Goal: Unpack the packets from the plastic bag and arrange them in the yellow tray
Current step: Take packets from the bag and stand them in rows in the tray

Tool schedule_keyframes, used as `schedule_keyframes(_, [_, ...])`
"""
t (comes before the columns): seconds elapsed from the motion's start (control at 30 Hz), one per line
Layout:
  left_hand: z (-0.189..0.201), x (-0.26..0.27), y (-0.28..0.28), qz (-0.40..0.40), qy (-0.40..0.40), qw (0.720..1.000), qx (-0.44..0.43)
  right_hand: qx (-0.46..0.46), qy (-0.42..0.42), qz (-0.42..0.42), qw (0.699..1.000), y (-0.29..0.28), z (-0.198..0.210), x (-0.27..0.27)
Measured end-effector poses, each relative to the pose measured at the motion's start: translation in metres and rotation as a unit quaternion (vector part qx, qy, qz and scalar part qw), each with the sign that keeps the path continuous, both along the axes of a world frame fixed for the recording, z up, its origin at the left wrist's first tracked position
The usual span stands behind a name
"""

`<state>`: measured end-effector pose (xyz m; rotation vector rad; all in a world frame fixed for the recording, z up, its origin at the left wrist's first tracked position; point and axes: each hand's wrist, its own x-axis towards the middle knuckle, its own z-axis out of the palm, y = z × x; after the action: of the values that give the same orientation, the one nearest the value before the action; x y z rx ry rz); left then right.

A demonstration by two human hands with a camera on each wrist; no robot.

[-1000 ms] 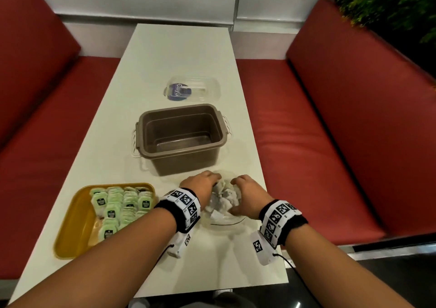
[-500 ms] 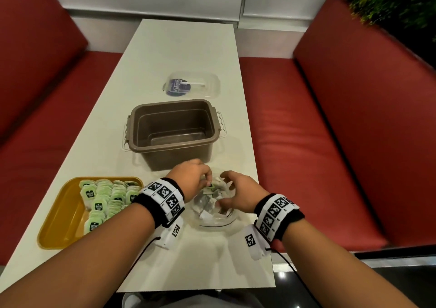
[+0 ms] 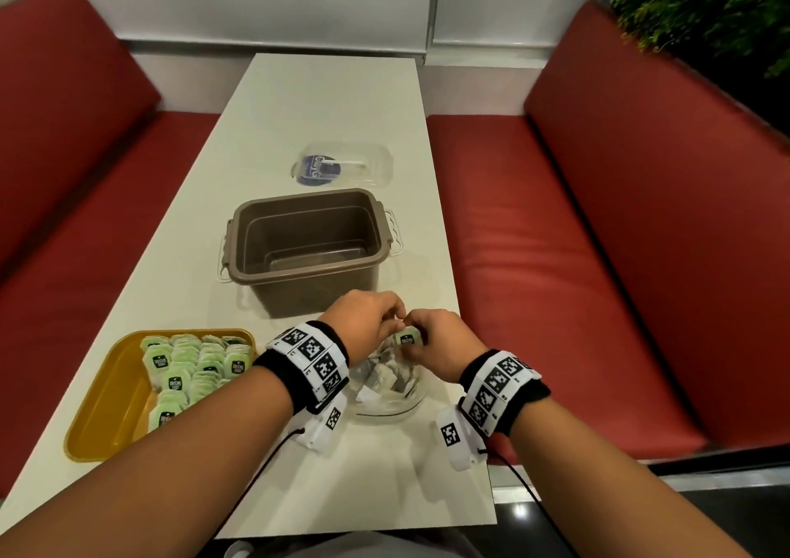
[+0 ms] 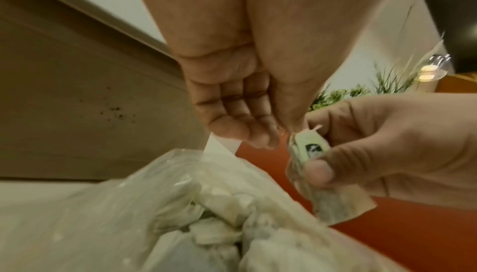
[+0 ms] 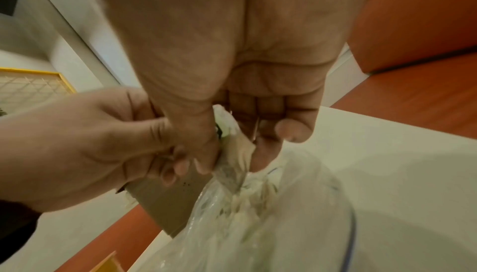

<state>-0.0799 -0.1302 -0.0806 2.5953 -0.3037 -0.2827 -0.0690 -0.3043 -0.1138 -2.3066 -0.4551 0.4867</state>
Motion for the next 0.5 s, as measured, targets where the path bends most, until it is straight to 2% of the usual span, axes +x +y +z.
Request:
schedule_keyframes(0.1, [-0.012,0.005,-0.004,-0.034,0.065,0.991,0.113,-0.017,-0.006,-0.035,0.999,-0.007,-0.003,-0.002])
schedule_keyframes(0.17, [-0.018,0.004,-0.009,-0.055,0.1,0.983,0.143,-0.022,-0.01,-0.046,0.999,-0.01,-0.005,-0.006])
schedule_keyframes(0.4, [-0.023,0.003,-0.01,-0.061,0.096,0.982,0.148,-0.01,0.0,-0.081,0.997,-0.006,-0.006,-0.008])
schedule_keyframes(0.5, [-0.012,0.001,-0.002,-0.046,0.059,0.991,0.113,0.008,-0.001,-0.085,0.996,-0.004,-0.005,-0.007])
